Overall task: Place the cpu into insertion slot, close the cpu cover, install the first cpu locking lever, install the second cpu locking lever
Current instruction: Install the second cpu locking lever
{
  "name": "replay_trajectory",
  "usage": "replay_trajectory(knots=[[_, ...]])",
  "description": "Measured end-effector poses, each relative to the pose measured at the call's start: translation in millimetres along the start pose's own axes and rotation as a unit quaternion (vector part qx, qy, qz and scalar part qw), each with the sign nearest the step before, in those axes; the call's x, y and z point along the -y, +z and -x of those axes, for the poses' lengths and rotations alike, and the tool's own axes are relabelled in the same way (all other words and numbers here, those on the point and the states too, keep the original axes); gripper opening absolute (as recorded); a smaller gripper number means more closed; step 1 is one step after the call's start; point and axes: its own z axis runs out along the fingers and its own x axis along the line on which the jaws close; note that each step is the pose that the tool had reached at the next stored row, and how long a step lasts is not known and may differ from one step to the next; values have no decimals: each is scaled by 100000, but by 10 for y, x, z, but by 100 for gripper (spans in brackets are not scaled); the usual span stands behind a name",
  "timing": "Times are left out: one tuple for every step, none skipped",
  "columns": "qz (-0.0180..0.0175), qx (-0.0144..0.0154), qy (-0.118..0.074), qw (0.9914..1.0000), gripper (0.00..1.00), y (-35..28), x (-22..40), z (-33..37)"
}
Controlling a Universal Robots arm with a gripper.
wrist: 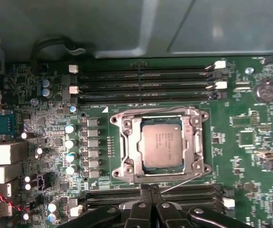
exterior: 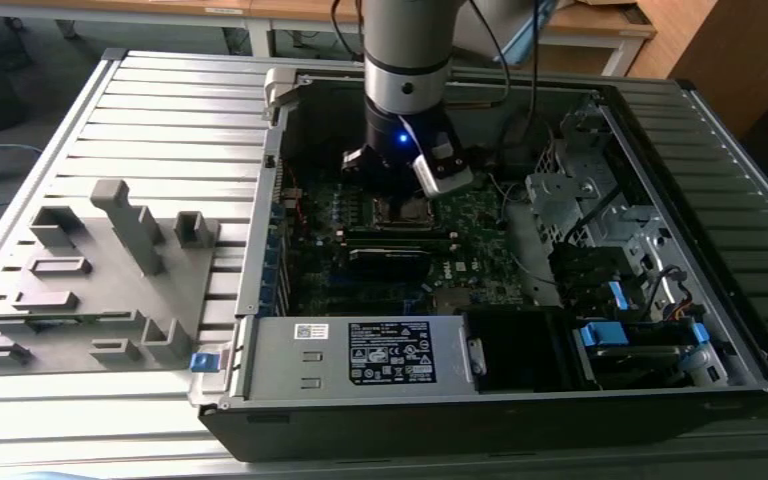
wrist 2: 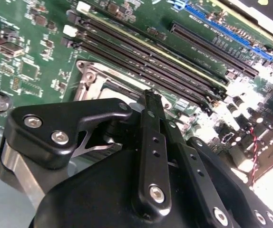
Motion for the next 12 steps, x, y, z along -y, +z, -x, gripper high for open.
replay_trajectory(knots=[[-13,0,-24,100000,11,14,2,-9],[-18,4,-44,100000,11,29,5,-19],[-25,4,-57,100000,11,41,6,-27],[-33,2,-73,100000,11,49,7,-30],[-40,-3,-75,100000,11,54,8,-32],[-51,-4,-79,100000,11,54,8,-31],[-55,-4,-80,100000,11,54,8,-32],[-58,-3,-74,100000,11,55,8,-32],[-46,2,-75,100000,11,56,8,-32],[-45,2,-74,100000,11,56,8,-32],[-44,2,-74,100000,11,57,8,-32],[-43,4,-73,100000,11,57,8,-32]])
